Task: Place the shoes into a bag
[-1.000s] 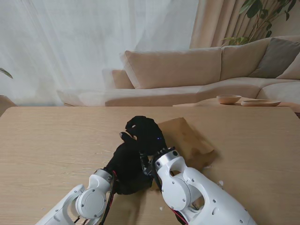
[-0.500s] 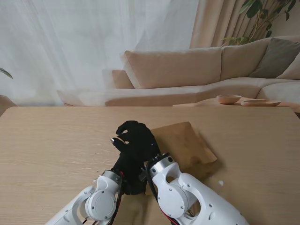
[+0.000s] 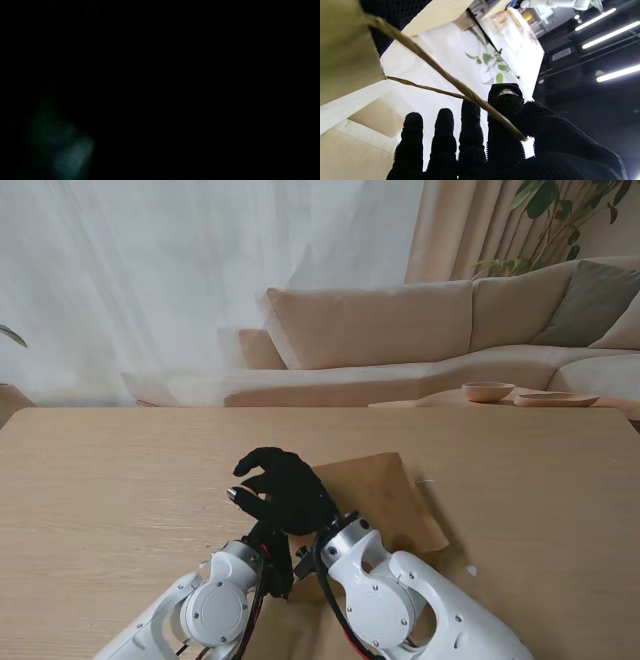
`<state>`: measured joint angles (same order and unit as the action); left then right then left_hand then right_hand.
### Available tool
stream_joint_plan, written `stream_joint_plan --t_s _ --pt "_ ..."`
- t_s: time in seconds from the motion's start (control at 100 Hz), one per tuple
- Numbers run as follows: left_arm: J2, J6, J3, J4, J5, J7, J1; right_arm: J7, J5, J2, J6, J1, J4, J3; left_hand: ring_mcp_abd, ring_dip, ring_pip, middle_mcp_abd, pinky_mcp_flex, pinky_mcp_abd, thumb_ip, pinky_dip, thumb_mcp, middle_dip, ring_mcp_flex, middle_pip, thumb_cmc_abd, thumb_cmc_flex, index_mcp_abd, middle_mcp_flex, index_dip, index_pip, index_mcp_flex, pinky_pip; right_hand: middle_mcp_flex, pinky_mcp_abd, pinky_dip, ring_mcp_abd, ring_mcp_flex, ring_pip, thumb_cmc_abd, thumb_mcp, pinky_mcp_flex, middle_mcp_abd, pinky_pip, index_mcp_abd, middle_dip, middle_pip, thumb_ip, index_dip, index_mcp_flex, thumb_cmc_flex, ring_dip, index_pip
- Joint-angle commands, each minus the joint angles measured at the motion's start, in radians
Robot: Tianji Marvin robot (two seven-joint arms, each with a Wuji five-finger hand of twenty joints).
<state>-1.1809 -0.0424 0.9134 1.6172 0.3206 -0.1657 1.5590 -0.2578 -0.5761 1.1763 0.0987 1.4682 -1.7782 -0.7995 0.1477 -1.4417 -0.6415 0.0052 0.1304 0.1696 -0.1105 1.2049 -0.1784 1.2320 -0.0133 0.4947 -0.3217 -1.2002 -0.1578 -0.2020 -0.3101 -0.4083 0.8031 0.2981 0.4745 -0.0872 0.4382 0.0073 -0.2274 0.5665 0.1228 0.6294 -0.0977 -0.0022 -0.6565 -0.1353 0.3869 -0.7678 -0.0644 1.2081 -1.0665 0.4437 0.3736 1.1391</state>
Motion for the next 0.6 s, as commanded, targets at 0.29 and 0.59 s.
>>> stream_joint_plan --t_s 0.29,0.59 --pt "-0.009 0.094 -0.036 -0.037 0.038 -0.012 -0.059 0.08 0.062 -0.009 0.089 0.012 -0.018 -0.024 -0.015 -0.054 -0.097 0.068 0.011 -0.002 0.038 0.03 -0.053 0.085 -0.014 0.19 0.131 -0.091 0.164 -0.085 -0.022 -0.07 0.001 0.022 -0.033 0.04 -0.024 -0.037 0.024 0.001 -0.052 -0.01 0.013 -0.008 0.05 -0.039 0.003 -0.012 0.033 0.051 -0.02 0.024 -0.009 0.009" --pt "0.008 0.152 -0.012 -0.057 0.052 0.033 -0.071 0.146 0.057 -0.031 0.083 0.035 -0.054 -0.071 -0.016 -0.046 -0.097 0.064 0.012 0.007 0.043 0.031 -0.058 0.073 -0.017 0.192 0.125 -0.091 0.149 -0.091 -0.034 -0.094 0.019 0.021 -0.024 0.043 -0.017 -0.035 0.013 0.001 -0.05 -0.022 0.01 -0.008 0.056 -0.025 0.005 -0.018 0.034 0.071 -0.025 0.031 -0.009 0.019"
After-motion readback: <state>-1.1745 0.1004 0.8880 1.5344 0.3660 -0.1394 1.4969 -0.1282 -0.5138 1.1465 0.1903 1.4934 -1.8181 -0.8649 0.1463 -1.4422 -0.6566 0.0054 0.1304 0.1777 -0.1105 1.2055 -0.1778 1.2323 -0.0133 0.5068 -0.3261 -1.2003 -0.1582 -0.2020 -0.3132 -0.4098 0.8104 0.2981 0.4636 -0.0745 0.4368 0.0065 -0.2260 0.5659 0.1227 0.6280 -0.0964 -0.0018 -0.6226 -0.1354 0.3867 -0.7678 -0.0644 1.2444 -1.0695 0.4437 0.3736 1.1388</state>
